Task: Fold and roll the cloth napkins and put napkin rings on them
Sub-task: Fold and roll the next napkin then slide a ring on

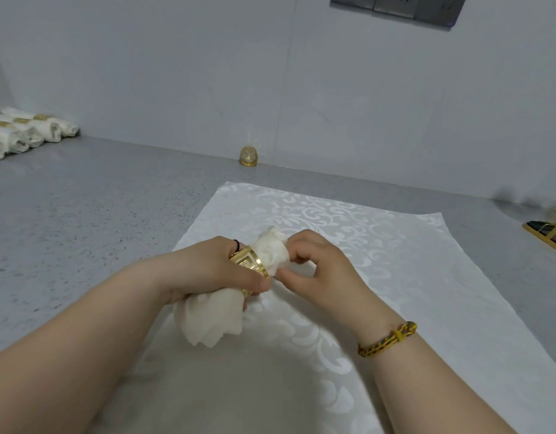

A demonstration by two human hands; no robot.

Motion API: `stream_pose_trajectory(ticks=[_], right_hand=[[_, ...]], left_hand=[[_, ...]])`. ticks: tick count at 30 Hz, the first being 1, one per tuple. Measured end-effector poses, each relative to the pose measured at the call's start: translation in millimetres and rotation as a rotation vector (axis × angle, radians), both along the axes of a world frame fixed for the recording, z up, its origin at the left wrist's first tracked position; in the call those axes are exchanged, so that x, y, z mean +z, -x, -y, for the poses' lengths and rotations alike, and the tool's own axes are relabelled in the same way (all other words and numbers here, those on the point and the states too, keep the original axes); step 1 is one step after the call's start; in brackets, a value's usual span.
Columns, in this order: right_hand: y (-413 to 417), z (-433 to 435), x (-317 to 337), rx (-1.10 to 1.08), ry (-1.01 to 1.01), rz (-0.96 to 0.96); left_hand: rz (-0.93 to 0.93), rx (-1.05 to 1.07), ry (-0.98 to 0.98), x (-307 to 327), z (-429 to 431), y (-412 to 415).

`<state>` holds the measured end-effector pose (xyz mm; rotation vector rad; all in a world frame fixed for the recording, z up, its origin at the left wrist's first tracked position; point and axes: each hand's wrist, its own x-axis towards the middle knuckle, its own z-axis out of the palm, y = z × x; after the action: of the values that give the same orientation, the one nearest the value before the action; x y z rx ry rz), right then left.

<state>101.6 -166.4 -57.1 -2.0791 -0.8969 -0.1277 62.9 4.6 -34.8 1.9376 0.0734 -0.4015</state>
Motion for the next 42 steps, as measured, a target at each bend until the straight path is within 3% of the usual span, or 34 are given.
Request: stream_pose_trajectory(ticks=[4, 10, 13, 15, 20, 26, 28, 30, 32, 37, 42], right_hand=[[-0.4, -2.0, 0.8, 0.016, 0.093, 0.269], [1.5, 0.1, 5.5, -0.025, 0.144, 0.307], [1.7, 4.1, 9.0, -0.01, 0.068, 0.154], [0.3, 6.8, 9.1, 0.005, 0.044, 0.08], [-8.1, 4.2, -2.6, -0.016, 0.133, 0.18], [-6.8, 9.1, 2.4, 0.035, 0.074, 0.07], [-5.2, 12.6, 6.0, 0.031, 0.021, -0.041], [-1.7, 14.6, 11.4, 0.01, -0.118, -0.286], [2.1, 12.3, 14.5, 0.008, -0.209, -0.457], [-2.8, 2.9, 1.8, 0.002, -0.18, -0.388], [-9.8, 12.1, 4.2, 0.015, -0.234, -0.485]], left_hand=[[0.027, 0.007, -0.012, 2.8, -2.0, 0.6], [0.049, -0.013, -0.119, 7.0, -4.6, 1.9], [0.076, 0.026, -0.203, 8.5, -2.2, 2.6], [0.123, 0.049, -0.362, 6.2, 0.1, 2.8], [0.262, 0.035, -0.615, 0.4, 11.3, 2.4], [0.449, 0.092, -0.866, -0.8, 14.4, 3.5], [0.527, 0.122, -0.955, -4.3, 12.7, 2.2], [0.644, 0.149, -1.044, -7.7, 10.8, 0.5], [0.76, 0.169, -1.071, -14.6, 11.8, -3.3], [0.959, 0.089, -1.104, -26.1, 18.3, -5.5], [0.839, 0.055, -1.009, -28.3, 18.9, -9.2]])
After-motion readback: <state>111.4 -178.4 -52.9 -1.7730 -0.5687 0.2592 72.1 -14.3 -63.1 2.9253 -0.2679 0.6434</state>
